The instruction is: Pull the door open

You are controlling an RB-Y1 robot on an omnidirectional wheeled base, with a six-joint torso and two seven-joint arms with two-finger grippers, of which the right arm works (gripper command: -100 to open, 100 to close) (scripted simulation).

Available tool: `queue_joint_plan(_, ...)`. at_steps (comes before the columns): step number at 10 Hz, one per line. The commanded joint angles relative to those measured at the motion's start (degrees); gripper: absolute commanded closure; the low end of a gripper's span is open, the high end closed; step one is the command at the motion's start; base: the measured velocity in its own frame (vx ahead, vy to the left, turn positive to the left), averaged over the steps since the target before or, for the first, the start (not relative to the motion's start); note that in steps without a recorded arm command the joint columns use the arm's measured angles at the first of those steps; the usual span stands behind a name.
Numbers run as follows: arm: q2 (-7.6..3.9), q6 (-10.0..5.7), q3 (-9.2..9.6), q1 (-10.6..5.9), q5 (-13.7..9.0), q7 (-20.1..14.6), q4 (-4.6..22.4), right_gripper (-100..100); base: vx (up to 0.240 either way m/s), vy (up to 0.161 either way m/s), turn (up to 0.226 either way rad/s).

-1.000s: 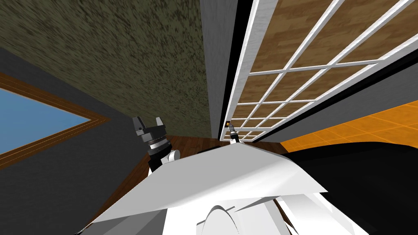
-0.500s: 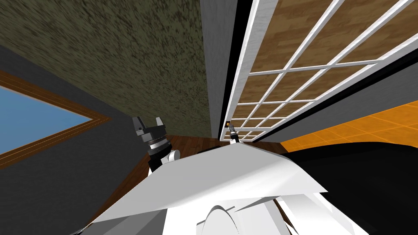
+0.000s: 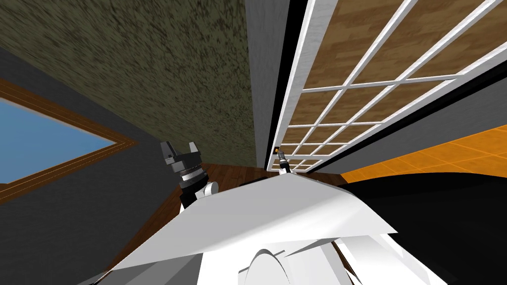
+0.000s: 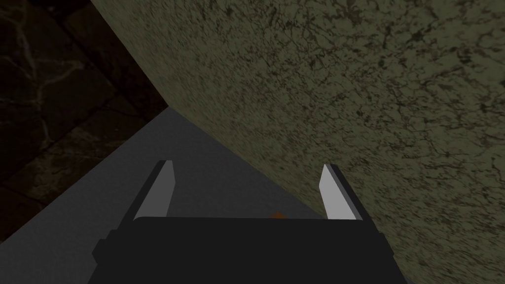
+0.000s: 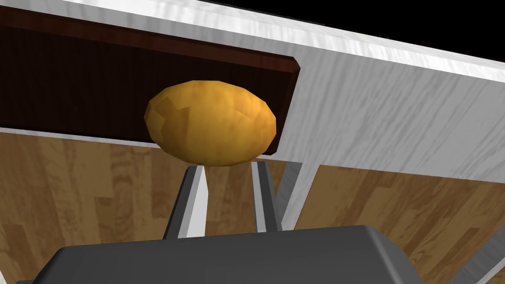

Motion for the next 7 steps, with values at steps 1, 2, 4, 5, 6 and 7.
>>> queue_joint_plan(1, 2.86, 2.86, 1.82, 2.86, 1.0, 0.3, -2.9, 100, 0.014, -0.001, 0.001)
queue_joint_plan(2, 2.84, 2.84, 1.82, 3.51, 1.0, 0.3, -3.0, 100, 0.002, -0.007, 0.002)
queue_joint_plan(4, 3.06, 3.74, 1.82, 3.51, 1.0, 0.3, -3.8, 100, -0.009, 0.004, 0.004)
queue_joint_plan(5, 3.06, 3.74, 1.82, 3.51, 1.0, 0.3, -8.0, 100, -0.013, 0.016, -0.011)
queue_joint_plan(6, 1.82, 5.92, 0.73, 6.39, 0.1, -1.7, -10.9, 100, -0.036, -0.024, 0.013)
queue_joint_plan(7, 1.75, 5.9, 0.76, 6.4, -0.2, -2.8, -10.8, 100, -0.04, -0.027, 0.045)
